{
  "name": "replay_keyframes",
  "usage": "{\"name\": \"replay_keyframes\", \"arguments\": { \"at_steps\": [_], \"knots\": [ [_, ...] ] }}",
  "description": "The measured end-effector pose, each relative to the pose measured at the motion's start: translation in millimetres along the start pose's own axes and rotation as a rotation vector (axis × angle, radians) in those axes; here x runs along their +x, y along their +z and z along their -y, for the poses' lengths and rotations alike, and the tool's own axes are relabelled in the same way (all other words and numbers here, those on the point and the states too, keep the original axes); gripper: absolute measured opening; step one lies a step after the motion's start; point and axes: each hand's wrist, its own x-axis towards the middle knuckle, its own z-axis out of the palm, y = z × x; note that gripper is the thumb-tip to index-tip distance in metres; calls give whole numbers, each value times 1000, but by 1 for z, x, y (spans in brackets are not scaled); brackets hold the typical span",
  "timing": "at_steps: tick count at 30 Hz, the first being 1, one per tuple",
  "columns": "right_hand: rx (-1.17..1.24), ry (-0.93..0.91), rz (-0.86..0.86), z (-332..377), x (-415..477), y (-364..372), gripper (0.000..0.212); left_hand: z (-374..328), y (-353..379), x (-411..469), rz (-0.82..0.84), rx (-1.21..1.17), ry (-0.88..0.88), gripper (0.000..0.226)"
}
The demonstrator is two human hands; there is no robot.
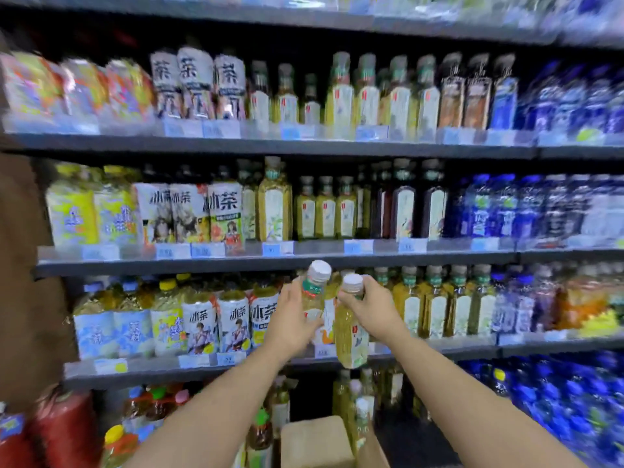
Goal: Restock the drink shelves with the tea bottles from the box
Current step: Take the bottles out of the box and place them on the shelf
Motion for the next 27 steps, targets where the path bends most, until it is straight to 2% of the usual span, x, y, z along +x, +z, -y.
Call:
{"name": "replay_keyframes", "arguments": {
  "at_steps": [6,12,18,22,27],
  "knots": [
    [21,-194,-163,74,68,-79,38,-70,-52,81,-134,-46,203,83],
    [82,-279,-233,102,135,-112,40,-97,-63,159,-102,-29,265,84],
    [100,-210,-244,82,192,-99,36,-84,-38,215,-89,-102,120,89],
    [73,-136,-228,63,230,-82,25,-65,-20,252,-43,-203,-26,89],
    [54,-74,-292,32,266,-57,41,-42,6,286,11,-146,-120,104]
  ]
}}
